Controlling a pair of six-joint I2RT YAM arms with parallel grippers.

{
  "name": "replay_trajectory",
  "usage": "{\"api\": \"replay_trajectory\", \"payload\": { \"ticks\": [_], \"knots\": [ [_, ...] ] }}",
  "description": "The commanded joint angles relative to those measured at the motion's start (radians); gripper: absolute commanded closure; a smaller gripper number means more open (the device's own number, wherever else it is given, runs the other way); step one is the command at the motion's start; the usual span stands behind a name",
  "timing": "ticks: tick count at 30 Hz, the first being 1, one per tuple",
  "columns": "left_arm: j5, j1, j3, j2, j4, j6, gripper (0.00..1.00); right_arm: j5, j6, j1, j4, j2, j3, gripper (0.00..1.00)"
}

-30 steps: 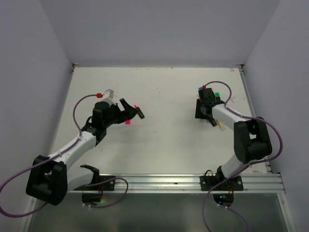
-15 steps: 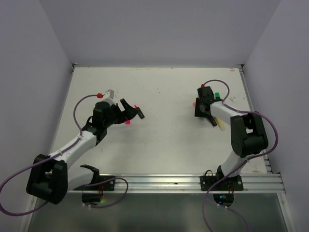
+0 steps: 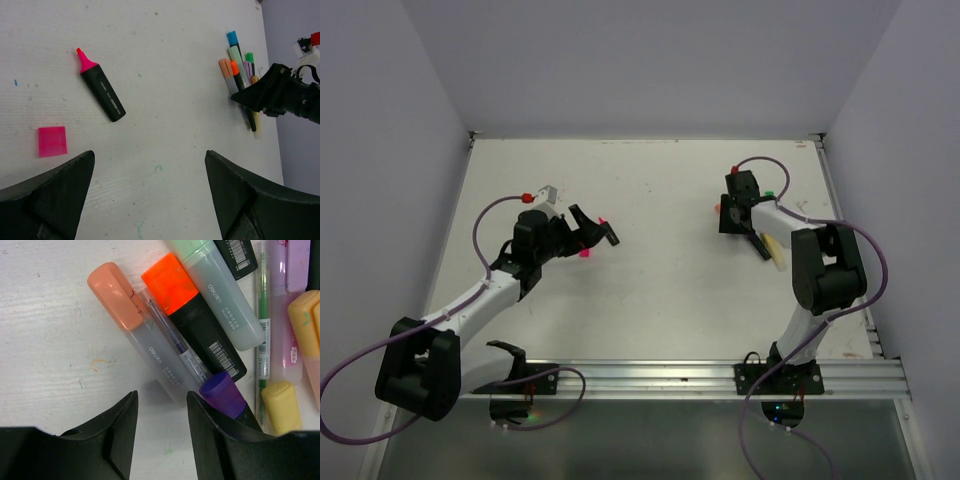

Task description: Open the pen caps

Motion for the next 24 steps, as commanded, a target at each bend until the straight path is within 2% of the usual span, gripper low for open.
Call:
{"api": "replay_trajectory", "payload": {
  "ticks": [1, 8, 16, 24],
  "knots": [
    [0.004, -0.006, 0.009, -0.006, 0.029, 0.028, 0.06, -0.036, -0.031, -0.007, 0.028, -0.03, 0.011, 0.51],
    [0.011, -0.006, 0.004, -0.004, 0.037, 0.025, 0.06, -0.051, -0.056, -0.005, 0.002, -0.04, 0.074, 0.45],
    [0.006, -0.006, 0.006, -0.014, 0.022, 0.031, 0.06, -0.065, -0.071, -0.005, -0.05, 0.063, 0.196, 0.44],
    [-0.006, -0.006, 0.009, -0.026, -0.001, 0.042, 0.06, -0.079, -0.074, -0.005, -0.043, 0.118, 0.21, 0.46]
  ]
}}
